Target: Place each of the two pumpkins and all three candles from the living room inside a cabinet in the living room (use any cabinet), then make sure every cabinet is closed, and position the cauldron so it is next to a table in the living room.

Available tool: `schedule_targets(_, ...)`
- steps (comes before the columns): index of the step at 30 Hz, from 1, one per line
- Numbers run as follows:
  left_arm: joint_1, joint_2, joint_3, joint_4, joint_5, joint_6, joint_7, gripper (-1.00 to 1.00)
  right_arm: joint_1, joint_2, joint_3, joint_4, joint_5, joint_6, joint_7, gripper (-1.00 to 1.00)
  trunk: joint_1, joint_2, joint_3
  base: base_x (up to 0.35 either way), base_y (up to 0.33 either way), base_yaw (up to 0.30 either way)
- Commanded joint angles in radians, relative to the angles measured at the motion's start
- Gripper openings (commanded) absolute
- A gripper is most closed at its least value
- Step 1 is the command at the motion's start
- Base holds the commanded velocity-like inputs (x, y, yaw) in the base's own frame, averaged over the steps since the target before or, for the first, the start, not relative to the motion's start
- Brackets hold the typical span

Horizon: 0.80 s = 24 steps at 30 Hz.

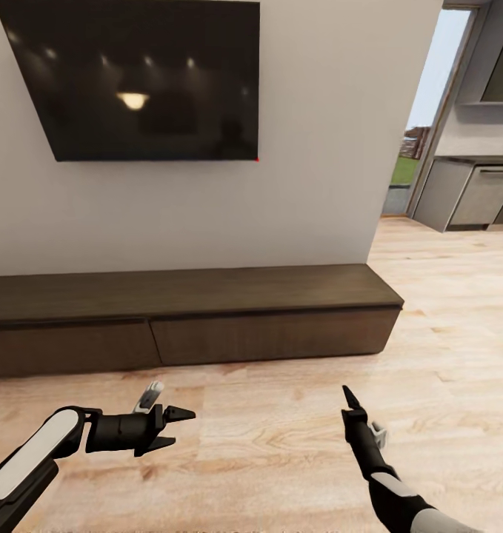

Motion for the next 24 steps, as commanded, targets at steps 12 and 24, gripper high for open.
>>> schedule_targets(12,-0.001,0.001,0.0,0.0,0.012,-0.001,0.01,1.0,0.0,0.005,0.003,-0.16,-0.059,-0.021,-0.087,1.0,0.046,-0.085,-0.039,0.0,0.0,0.0)
schedule_targets(24,0.057,0.142,-0.023,-0.197,0.165,0.001,-0.041,1.0,0.0,0.005,-0.047,-0.216,-0.061,0.115,-0.014,1.0,0.092,-0.169,-0.076,0.0,0.0,0.0)
